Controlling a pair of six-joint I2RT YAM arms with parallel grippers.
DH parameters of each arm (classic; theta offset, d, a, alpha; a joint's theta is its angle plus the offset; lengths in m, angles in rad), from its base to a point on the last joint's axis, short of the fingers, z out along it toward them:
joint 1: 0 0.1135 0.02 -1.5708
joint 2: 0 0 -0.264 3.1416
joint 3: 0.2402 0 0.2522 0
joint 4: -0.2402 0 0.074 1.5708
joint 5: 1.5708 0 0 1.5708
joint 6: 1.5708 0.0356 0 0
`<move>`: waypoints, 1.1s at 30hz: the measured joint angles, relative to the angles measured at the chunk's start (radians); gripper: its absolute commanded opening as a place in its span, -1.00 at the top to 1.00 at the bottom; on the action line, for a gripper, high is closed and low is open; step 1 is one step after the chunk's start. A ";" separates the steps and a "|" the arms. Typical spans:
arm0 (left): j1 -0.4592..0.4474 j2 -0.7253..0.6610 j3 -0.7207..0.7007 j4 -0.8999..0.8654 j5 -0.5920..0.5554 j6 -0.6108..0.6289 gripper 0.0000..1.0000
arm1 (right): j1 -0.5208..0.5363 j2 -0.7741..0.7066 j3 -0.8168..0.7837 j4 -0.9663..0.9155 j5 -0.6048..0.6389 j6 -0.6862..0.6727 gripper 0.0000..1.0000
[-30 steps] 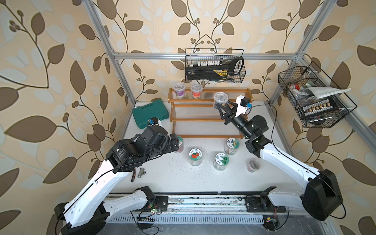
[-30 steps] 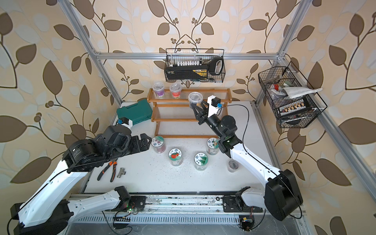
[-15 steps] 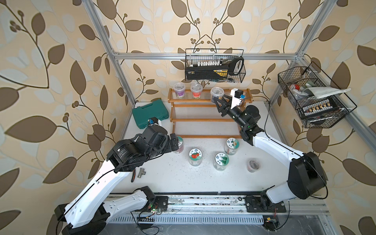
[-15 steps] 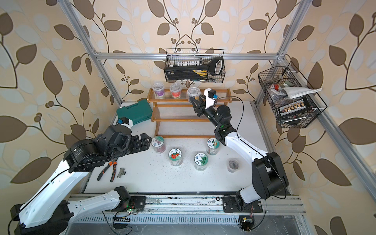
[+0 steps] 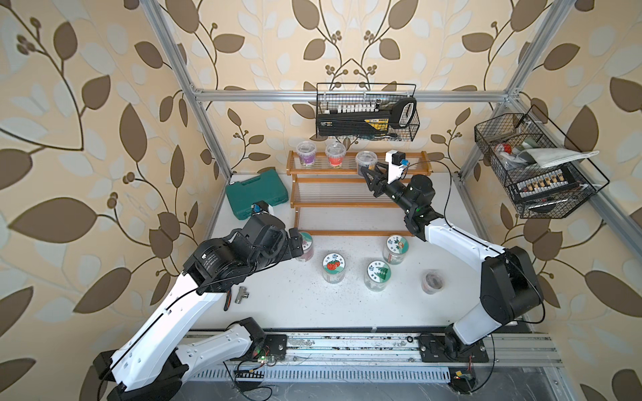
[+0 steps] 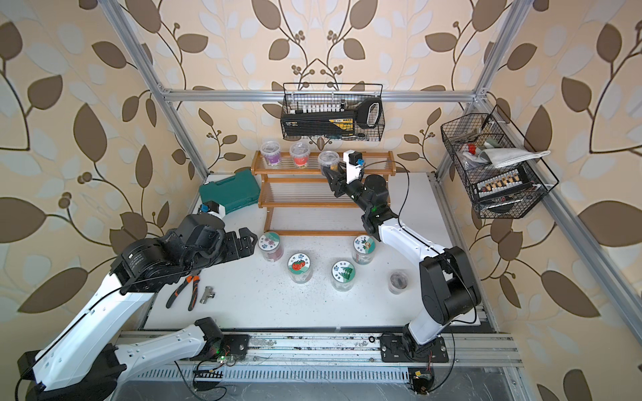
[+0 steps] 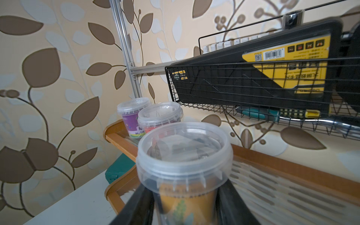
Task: Place the seed container on the shelf
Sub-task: Place the seed jar on the shelf.
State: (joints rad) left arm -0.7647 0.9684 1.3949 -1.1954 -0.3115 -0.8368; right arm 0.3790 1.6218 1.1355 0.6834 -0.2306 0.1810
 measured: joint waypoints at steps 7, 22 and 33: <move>0.007 0.000 -0.004 0.008 0.001 0.003 -0.97 | 0.000 0.018 0.036 -0.018 0.041 -0.011 0.06; 0.027 0.000 -0.004 0.010 0.003 0.018 -0.97 | 0.000 0.074 0.110 -0.089 0.061 -0.022 -0.37; 0.033 -0.014 -0.004 0.013 0.008 0.029 -0.97 | 0.000 0.072 0.111 -0.074 0.071 -0.025 -0.48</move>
State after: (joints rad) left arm -0.7319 0.9546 1.3911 -1.1824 -0.3038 -0.8082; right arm 0.3794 1.6943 1.2461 0.6098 -0.1600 0.1562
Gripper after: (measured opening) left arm 0.984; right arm 0.759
